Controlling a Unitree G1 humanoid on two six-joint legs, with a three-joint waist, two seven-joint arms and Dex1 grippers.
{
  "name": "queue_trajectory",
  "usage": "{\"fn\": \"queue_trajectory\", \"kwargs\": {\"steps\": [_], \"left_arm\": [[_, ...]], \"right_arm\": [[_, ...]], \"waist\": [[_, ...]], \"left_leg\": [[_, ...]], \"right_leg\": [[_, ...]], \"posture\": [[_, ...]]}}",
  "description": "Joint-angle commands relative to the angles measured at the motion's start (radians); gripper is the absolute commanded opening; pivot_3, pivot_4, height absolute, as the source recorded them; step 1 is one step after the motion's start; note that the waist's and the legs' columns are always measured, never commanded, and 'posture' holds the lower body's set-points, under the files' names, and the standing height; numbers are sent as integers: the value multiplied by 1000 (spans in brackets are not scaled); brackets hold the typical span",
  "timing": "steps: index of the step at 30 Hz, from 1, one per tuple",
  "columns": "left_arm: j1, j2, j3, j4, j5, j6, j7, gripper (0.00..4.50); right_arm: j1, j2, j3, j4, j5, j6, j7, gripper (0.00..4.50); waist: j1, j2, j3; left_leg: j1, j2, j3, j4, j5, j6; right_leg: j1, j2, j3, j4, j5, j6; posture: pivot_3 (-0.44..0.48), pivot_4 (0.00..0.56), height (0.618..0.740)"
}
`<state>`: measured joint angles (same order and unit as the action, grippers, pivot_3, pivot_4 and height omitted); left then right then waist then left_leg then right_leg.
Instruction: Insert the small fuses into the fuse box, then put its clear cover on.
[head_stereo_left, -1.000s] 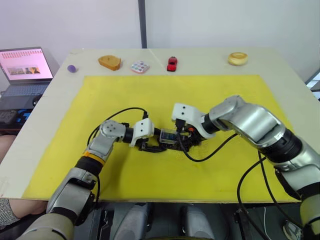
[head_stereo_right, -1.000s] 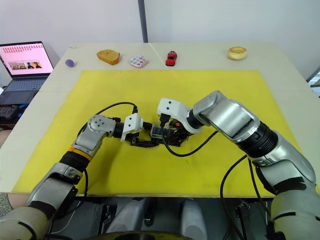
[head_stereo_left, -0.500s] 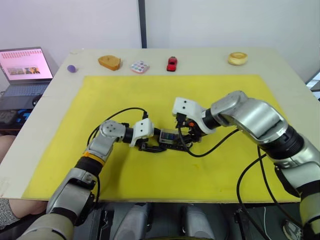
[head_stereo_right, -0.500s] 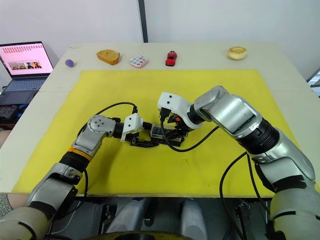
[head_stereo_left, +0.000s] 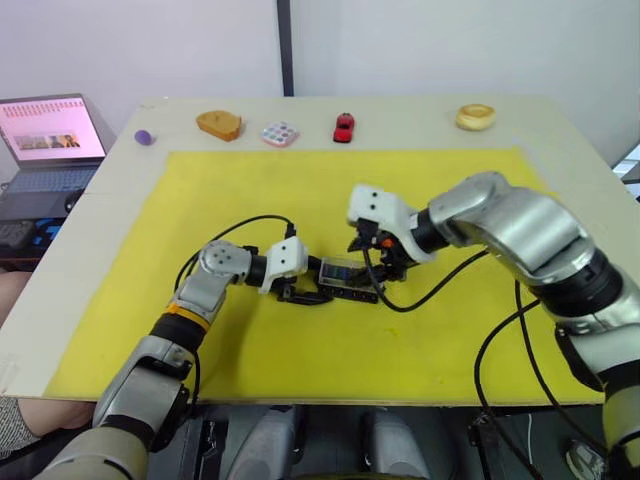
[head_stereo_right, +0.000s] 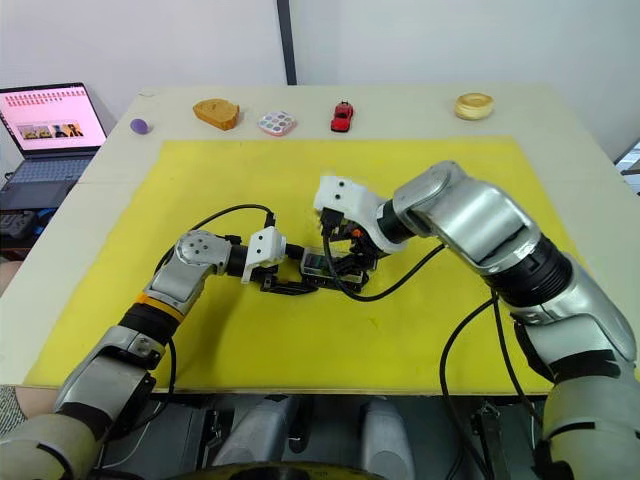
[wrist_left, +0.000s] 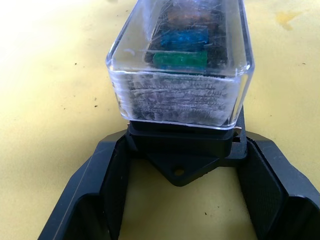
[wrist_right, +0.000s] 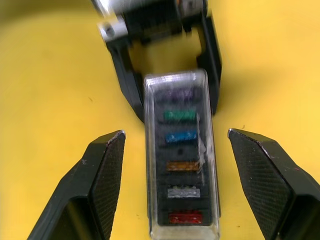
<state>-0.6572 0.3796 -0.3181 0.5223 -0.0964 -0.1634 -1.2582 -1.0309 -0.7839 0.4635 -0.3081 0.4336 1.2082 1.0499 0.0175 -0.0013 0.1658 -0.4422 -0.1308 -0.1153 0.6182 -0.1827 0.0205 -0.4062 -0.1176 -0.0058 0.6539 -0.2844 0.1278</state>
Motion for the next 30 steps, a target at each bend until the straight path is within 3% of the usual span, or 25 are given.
{"fn": "queue_trajectory", "kwargs": {"steps": [1,2,5,10,15,20,25,30], "left_arm": [[25,-5,-19,23,38,15,15,2516],[25,-6,-19,22,38,16,15,2516],[27,-8,-19,20,36,19,15,2516],[26,-8,-23,20,36,21,6,2516],[24,-12,-25,18,37,27,8,2516],[28,-11,-26,17,38,26,8,2516],[32,-10,-26,8,38,31,10,2516],[36,-10,-22,-6,40,41,10,2516]], "right_arm": [[12,-35,-95,-65,13,-78,11,3459],[59,-17,-150,-69,28,-115,-4,3459],[167,28,-255,-77,38,-201,-58,2632],[250,110,-311,-68,50,-238,-133,68],[275,144,-336,-53,58,-272,-166,68],[249,210,-451,-34,176,-222,-200,68],[403,127,-230,-14,50,-276,-156,68],[435,137,-76,141,-97,-267,-234,68]], "waist": [[0,0,0],[-1,0,0],[-2,-3,-2],[-3,-3,-2],[-3,-3,-2],[-2,-3,-2],[-2,-3,-2],[-6,4,-13]], "left_leg": [[0,0,0,0,0,0],[0,0,0,0,0,0],[0,0,0,0,0,0],[0,0,0,0,0,0],[0,0,0,1,0,0],[0,0,0,1,0,0],[1,0,-1,1,0,1],[4,0,1,0,-1,2]], "right_leg": [[0,0,0,0,0,0],[0,0,0,0,0,0],[1,0,0,0,0,0],[1,0,0,0,0,0],[1,0,0,0,0,0],[3,0,0,0,0,0],[2,0,0,0,0,0],[4,0,1,0,0,0]], "posture": [[0,150,740],[0,150,740],[0,150,740],[0,150,740],[0,150,740],[0,150,740],[0,150,740],[0,150,740]]}}
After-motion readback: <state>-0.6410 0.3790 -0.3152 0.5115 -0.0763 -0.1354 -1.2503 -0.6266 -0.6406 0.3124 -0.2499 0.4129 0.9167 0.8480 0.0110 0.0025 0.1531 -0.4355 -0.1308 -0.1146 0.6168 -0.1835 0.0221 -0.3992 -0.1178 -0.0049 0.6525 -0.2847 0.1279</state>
